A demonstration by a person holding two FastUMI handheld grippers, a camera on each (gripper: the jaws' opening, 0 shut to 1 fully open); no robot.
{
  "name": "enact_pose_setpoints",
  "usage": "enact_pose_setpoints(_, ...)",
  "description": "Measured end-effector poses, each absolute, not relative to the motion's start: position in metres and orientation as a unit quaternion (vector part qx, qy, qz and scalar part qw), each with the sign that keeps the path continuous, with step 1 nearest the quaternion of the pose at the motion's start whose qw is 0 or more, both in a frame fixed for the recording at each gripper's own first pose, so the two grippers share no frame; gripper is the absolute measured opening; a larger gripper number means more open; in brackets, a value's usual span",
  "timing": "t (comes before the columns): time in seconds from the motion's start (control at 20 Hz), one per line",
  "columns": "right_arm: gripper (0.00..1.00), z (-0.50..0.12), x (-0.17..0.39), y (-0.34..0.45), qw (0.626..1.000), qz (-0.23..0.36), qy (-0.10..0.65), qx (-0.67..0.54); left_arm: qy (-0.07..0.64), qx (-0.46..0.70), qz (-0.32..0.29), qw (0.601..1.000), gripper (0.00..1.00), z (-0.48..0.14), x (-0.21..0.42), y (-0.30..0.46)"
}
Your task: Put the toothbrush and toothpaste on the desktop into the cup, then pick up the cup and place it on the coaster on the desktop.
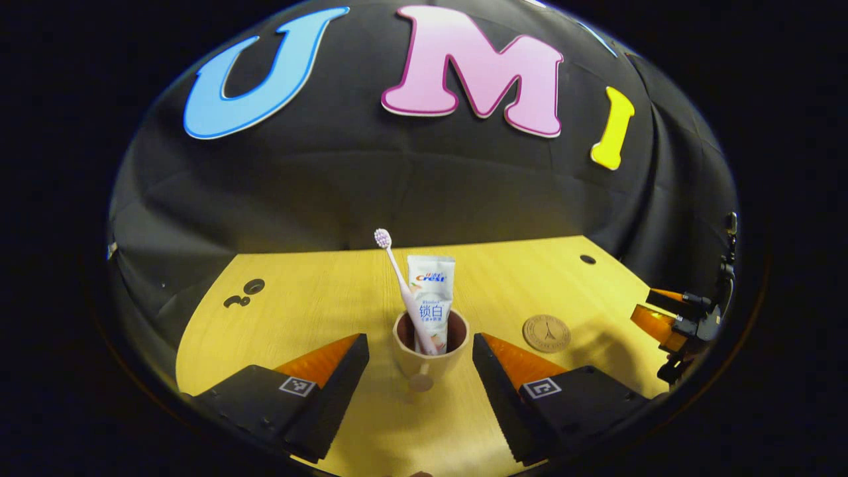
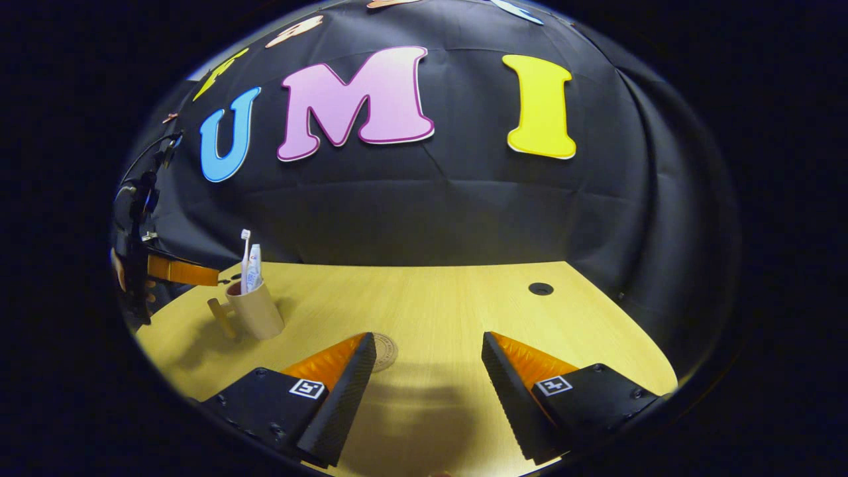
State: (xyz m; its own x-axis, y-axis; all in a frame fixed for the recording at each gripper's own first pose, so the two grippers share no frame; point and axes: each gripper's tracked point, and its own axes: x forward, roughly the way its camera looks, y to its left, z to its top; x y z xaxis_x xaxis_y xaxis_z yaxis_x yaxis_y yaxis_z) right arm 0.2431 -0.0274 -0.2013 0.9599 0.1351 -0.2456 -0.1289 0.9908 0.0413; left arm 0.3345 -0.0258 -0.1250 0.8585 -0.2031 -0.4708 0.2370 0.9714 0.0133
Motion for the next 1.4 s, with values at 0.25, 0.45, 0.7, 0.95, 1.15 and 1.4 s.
enact_pose_setpoints(0.25, 0.98, -0.206, 0.234, -0.063, 0.989, 0.038, 0.142, 0.031, 0.38, 0.061, -0.134, 0.913, 0.98, -0.164, 0.338, -0.023)
enact_pose_setpoints(0.45, 0.98, -0.215, 0.223, -0.102, 0.987, 0.006, 0.158, 0.036, 0.461, 0.077, -0.162, 0.869, 0.98, -0.195, 0.335, -0.034)
enact_pose_setpoints(0.7, 0.98, -0.232, 0.21, -0.15, 0.981, -0.039, 0.186, 0.048, 0.495, 0.111, -0.155, 0.848, 0.97, -0.218, 0.358, -0.037)
enact_pose_setpoints(0.95, 0.99, -0.25, 0.203, -0.175, 0.975, -0.069, 0.205, 0.059, 0.533, 0.145, -0.15, 0.82, 0.72, -0.231, 0.363, -0.038)
enact_pose_setpoints(1.15, 0.98, -0.252, 0.206, -0.172, 0.975, -0.063, 0.207, 0.054, 0.555, 0.142, -0.147, 0.807, 0.56, -0.235, 0.356, -0.035)
enact_pose_setpoints(1.4, 0.98, -0.253, 0.206, -0.161, 0.974, -0.047, 0.214, 0.05, 0.548, 0.126, -0.144, 0.814, 0.3, -0.234, 0.357, -0.041)
